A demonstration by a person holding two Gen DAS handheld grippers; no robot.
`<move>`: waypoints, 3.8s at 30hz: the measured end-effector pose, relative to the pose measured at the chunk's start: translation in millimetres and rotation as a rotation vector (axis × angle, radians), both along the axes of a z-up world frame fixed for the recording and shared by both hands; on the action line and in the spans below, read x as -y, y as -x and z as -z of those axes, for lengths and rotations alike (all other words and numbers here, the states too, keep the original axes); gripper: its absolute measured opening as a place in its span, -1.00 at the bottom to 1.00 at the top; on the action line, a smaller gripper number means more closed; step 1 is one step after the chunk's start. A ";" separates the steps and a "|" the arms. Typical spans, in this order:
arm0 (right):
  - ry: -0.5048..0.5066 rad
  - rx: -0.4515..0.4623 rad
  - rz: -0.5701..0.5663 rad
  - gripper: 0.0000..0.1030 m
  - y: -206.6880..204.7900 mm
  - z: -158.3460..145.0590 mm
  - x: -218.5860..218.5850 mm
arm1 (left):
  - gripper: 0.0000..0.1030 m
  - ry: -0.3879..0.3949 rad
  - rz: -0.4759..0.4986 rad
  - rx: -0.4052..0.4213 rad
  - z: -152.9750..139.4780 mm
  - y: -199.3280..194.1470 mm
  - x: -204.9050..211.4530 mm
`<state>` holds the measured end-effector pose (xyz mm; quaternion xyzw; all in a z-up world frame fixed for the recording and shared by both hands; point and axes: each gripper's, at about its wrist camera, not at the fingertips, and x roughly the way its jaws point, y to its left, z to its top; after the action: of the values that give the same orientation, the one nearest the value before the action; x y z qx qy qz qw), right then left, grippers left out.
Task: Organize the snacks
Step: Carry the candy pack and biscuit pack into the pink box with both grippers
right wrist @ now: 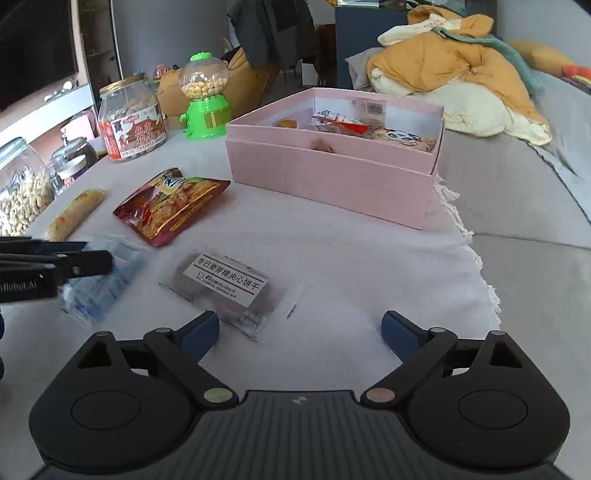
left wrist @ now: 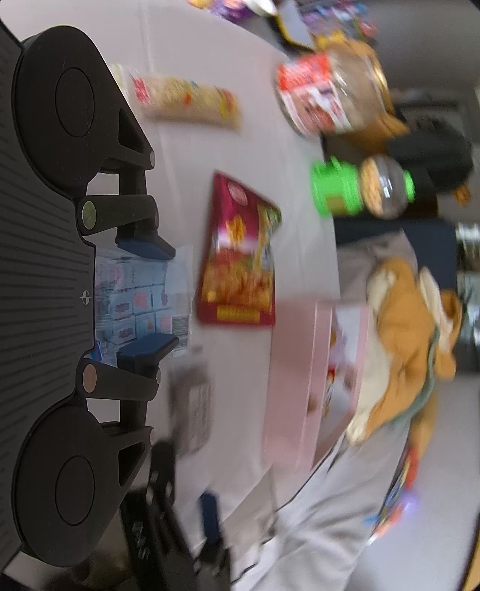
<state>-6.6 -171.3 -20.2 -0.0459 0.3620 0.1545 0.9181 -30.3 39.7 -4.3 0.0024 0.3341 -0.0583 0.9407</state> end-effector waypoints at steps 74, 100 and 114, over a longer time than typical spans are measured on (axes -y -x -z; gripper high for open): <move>0.135 -0.063 -0.318 -0.29 -5.4 -23.0 -80.4 | 0.30 -0.003 -0.138 0.035 16.7 47.0 -23.3; -0.079 0.119 0.027 -0.30 3.9 -71.7 83.8 | 0.30 0.257 0.156 0.132 -108.3 -189.0 67.7; -0.125 0.139 0.041 -0.30 -53.5 -106.9 86.7 | 0.20 0.254 -0.010 0.139 -78.6 -94.5 -18.4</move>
<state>46.9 -258.0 86.7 0.0082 0.2878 0.1542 0.9451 64.3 58.1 74.3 -0.1144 0.2579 -0.0954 0.9546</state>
